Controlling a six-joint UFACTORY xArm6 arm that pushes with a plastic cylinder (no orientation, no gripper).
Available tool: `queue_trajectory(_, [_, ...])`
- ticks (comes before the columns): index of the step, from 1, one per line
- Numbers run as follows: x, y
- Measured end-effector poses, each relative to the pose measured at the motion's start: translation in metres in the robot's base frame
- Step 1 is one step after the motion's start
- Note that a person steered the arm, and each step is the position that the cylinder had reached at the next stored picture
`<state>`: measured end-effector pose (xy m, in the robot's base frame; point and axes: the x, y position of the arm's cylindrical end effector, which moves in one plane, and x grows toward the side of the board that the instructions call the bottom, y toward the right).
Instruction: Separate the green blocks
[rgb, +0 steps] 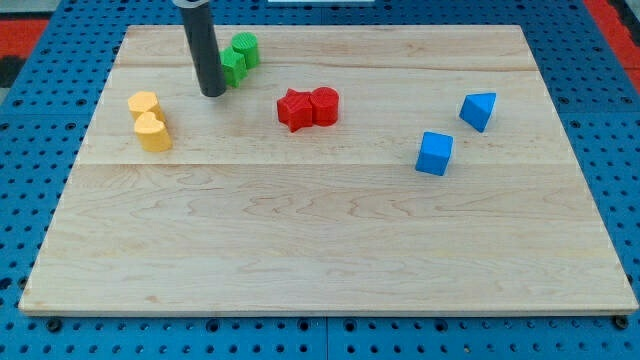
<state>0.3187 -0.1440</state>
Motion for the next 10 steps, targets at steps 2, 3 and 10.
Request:
queue_trajectory(2, [-0.101, -0.007])
queue_trajectory(3, [-0.126, -0.023])
queue_trajectory(10, [-0.017, 0.014])
